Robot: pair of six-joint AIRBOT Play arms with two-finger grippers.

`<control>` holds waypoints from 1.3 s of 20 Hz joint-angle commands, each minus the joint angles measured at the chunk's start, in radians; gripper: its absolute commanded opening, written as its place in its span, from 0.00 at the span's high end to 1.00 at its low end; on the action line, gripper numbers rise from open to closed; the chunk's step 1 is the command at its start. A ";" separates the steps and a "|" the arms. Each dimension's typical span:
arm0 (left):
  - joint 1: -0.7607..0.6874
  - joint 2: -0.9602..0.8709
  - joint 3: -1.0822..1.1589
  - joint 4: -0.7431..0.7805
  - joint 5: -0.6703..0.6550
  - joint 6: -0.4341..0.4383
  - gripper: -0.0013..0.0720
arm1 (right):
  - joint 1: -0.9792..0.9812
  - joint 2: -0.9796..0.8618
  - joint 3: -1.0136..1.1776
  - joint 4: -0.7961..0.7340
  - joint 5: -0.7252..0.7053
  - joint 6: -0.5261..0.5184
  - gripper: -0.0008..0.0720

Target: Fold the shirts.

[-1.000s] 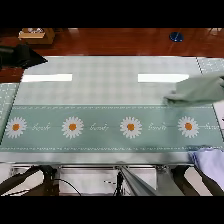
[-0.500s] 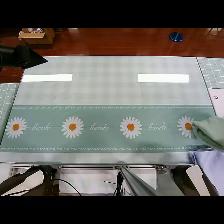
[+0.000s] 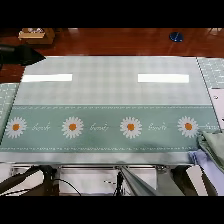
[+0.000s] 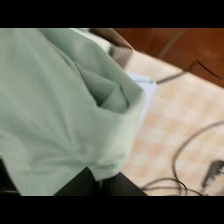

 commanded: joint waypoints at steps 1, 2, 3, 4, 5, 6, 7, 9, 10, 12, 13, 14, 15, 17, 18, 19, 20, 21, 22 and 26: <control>0.000 -0.006 0.000 0.092 0.043 0.003 0.90 | -0.002 0.025 -0.158 -0.218 -0.029 -0.006 0.94; 0.000 -0.006 0.000 0.122 0.058 0.002 0.90 | -0.009 0.045 -0.196 -0.264 -0.049 -0.005 0.94; 0.000 -0.006 0.000 0.146 0.074 0.002 0.90 | -0.032 0.066 -0.228 -0.281 -0.069 -0.004 0.94; 0.000 -0.006 0.000 0.164 0.094 0.002 0.90 | -0.074 0.087 -0.256 -0.279 -0.093 -0.003 0.94; 0.000 -0.006 0.000 0.174 0.111 0.002 0.91 | -0.117 0.101 -0.275 -0.274 -0.113 -0.003 0.94; 0.000 -0.008 0.000 0.178 0.129 0.002 0.91 | -0.163 0.111 -0.286 -0.256 -0.131 -0.003 0.94; 0.000 -0.008 0.000 0.181 0.143 0.002 0.90 | -0.202 0.116 -0.290 -0.240 -0.146 -0.003 0.94; 0.000 -0.009 0.000 0.192 0.153 0.002 0.90 | -0.252 0.117 -0.291 -0.233 -0.162 -0.002 0.94; 0.000 -0.010 0.000 0.204 0.152 0.002 0.90 | -0.257 0.117 -0.290 -0.237 -0.170 -0.003 0.94; 0.000 -0.010 0.000 0.231 0.152 -0.001 0.90 | -0.256 0.117 -0.290 -0.263 -0.192 -0.004 0.94; 0.000 -0.010 0.000 0.234 0.152 -0.001 0.91 | -0.256 0.117 -0.291 -0.263 -0.202 -0.004 0.94; 0.000 -0.010 0.000 0.234 0.152 -0.001 0.91 | -0.256 0.117 -0.291 -0.255 -0.206 -0.004 0.93; 0.000 -0.011 0.000 0.234 0.152 -0.001 0.90 | -0.256 0.117 -0.291 -0.254 -0.213 -0.003 0.83; 0.000 -0.013 0.000 0.234 0.152 -0.001 0.91 | -0.256 0.117 -0.291 -0.256 -0.227 -0.003 0.43; 0.000 -0.014 0.000 0.234 0.152 -0.001 0.90 | -0.256 0.117 -0.291 -0.259 -0.238 -0.003 0.41; 0.000 -0.016 0.000 0.234 0.152 -0.001 0.91 | -0.256 0.117 -0.291 -0.264 -0.247 -0.003 0.41; 0.000 -0.018 0.000 0.234 0.152 -0.001 0.91 | -0.256 0.117 -0.291 -0.267 -0.265 -0.003 0.40; 0.000 -0.022 0.000 0.234 0.152 -0.001 0.90 | -0.253 0.117 -0.289 -0.257 -0.306 -0.002 0.40; 0.000 -0.026 0.000 0.234 0.152 -0.001 0.90 | -0.229 0.106 -0.268 -0.211 -0.353 0.001 0.43; -0.002 -0.063 0.000 0.227 0.152 -0.001 0.90 | 0.034 -0.028 -0.017 0.254 -0.593 -0.065 0.51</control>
